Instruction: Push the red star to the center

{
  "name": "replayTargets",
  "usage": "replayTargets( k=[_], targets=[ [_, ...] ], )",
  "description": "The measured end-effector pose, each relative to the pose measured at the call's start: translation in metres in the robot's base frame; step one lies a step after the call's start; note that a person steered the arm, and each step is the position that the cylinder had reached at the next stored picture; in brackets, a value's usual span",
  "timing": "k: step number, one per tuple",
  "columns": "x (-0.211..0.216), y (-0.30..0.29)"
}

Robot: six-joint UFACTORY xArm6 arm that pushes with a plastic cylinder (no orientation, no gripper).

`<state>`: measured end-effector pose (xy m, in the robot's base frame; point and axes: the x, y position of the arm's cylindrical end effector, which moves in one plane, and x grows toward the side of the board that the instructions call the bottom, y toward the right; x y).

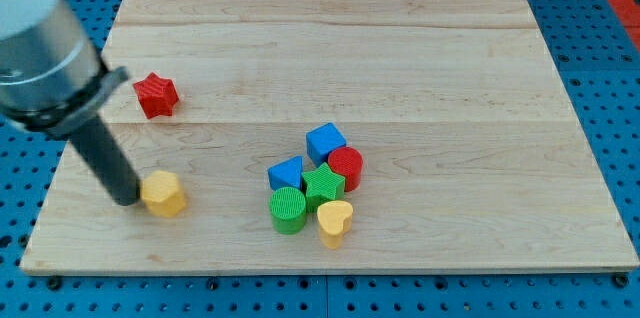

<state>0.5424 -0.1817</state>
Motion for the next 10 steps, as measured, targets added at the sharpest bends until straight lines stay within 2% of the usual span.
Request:
replayTargets(
  k=[1,3,4,5,6,8,9,10],
  targets=[
    [0.000,0.038],
    [0.000,0.076],
    [-0.012,0.028],
    [-0.057,-0.066],
    [-0.101,-0.122],
    [-0.138,-0.052],
    [-0.141,-0.012],
    [-0.106,0.082]
  ],
)
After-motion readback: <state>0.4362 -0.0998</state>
